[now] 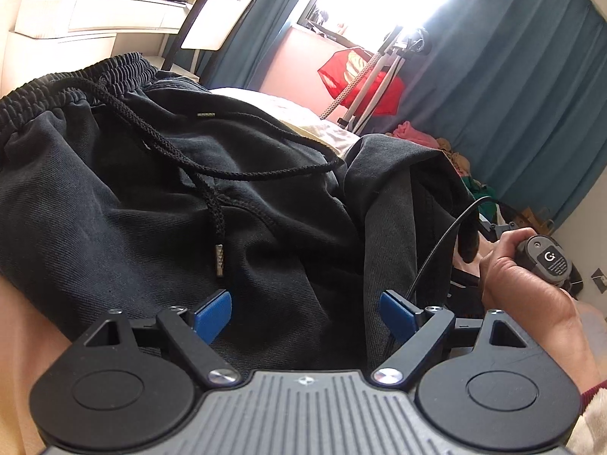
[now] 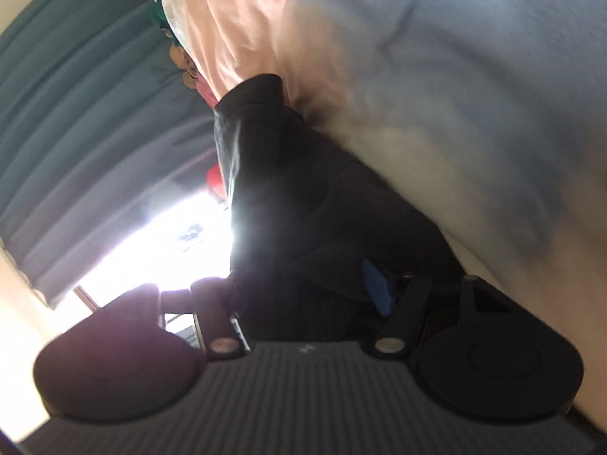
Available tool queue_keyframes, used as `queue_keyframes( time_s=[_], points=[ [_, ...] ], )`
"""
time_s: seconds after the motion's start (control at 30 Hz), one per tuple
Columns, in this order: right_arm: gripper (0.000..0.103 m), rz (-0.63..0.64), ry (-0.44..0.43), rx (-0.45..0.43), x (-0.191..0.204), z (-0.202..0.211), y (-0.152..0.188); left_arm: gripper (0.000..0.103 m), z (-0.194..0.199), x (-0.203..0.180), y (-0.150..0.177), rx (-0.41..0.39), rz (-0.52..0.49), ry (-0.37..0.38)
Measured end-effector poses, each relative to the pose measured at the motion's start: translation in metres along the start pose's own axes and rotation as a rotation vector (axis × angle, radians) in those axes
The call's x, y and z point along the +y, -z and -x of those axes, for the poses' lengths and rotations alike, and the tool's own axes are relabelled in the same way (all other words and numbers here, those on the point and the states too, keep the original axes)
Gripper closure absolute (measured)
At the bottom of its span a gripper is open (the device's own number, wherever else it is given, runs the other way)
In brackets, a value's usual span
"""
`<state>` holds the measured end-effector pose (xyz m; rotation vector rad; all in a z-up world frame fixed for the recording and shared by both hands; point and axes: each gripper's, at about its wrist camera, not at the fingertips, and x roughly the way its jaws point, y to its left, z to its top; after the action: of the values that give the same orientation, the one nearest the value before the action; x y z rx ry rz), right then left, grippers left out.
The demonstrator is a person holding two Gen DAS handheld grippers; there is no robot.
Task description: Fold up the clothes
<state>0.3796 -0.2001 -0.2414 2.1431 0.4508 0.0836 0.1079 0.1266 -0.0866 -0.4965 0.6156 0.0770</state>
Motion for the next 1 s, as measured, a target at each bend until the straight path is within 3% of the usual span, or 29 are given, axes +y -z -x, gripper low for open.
queue_keyframes(
  time_s=[0.13, 0.5, 0.8, 1.0],
  points=[
    [0.037, -0.091, 0.014, -0.031, -0.025, 0.005, 0.004, 0.016, 0.003, -0.001, 0.0, -0.006, -0.001, -0.001],
    [0.036, -0.255, -0.094, -0.008, -0.051, 0.02, 0.021, 0.016, 0.005, 0.001, -0.001, -0.003, 0.015, -0.01],
    [0.036, -0.441, -0.203, -0.054, -0.085, 0.015, 0.032, 0.016, 0.007, 0.003, -0.004, -0.018, 0.031, -0.034],
    [0.037, -0.481, -0.101, -0.081, -0.052, 0.007, 0.021, 0.016, 0.002, -0.005, -0.002, -0.021, -0.008, -0.049]
  ],
)
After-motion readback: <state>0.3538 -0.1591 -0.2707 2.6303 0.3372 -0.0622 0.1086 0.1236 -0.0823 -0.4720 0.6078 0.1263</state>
